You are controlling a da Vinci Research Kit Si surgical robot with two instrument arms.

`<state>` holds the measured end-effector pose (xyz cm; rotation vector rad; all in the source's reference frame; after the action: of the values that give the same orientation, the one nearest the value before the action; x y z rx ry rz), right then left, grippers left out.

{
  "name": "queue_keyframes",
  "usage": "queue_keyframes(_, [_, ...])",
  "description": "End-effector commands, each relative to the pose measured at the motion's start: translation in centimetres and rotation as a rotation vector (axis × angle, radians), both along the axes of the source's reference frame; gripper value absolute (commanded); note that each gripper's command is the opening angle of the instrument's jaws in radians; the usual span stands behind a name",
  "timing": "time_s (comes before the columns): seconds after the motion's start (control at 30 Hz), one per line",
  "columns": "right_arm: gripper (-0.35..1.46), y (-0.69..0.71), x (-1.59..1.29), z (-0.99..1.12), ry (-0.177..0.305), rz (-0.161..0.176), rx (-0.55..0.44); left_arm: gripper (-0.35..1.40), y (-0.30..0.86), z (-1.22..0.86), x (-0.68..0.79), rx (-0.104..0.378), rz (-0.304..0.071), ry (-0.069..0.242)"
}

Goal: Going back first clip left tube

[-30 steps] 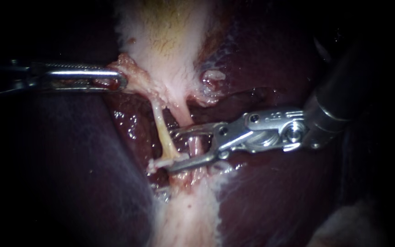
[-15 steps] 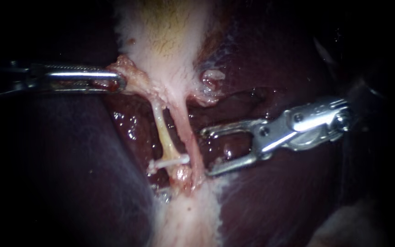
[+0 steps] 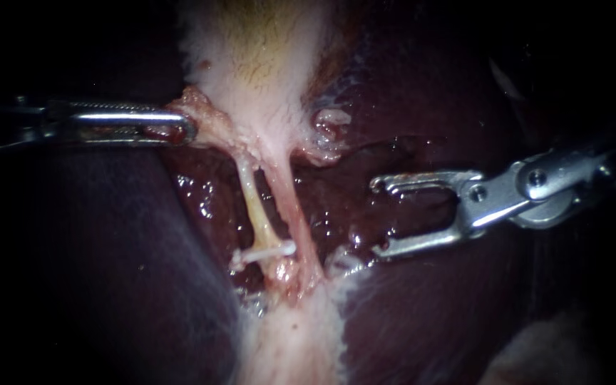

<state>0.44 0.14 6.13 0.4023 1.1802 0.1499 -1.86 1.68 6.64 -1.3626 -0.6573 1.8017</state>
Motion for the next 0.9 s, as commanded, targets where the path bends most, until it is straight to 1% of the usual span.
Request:
queue_keyframes(0.03, [0.50,0.01,-0.01,0.00,0.000,0.001,0.001,-0.35,0.00,0.00,0.00,0.000,0.000,0.000])
queue_keyframes(0.2, [0.50,0.01,-0.03,0.00,0.001,-0.002,0.002,-0.35,-0.02,0.04,-0.05,-0.003,-0.002,0.002])
queue_keyframes(0.33, [0.50,0.01,-0.03,0.00,0.001,-0.003,0.002,-0.35,-0.06,0.15,-0.15,-0.007,0.002,0.000])
queue_keyframes(0.47, [0.50,0.00,-0.03,0.00,0.001,-0.003,0.002,-0.35,-0.10,0.36,-0.32,-0.017,0.002,-0.001])
queue_keyframes(0.63, [0.50,0.00,-0.03,0.00,0.003,-0.005,0.003,-0.35,-0.12,0.68,-0.55,-0.025,0.000,0.007])
queue_keyframes(0.67, [0.50,0.00,-0.03,0.00,0.003,-0.005,0.003,-0.35,-0.13,0.74,-0.61,-0.033,0.005,0.006])
queue_keyframes(0.77, [0.50,0.00,-0.03,0.00,0.003,-0.005,0.003,-0.35,-0.16,0.87,-0.69,-0.038,0.012,0.003])
queue_keyframes(0.9, [0.50,0.00,-0.02,0.00,0.003,-0.005,0.003,-0.35,-0.20,0.96,-0.75,-0.042,0.024,0.007])
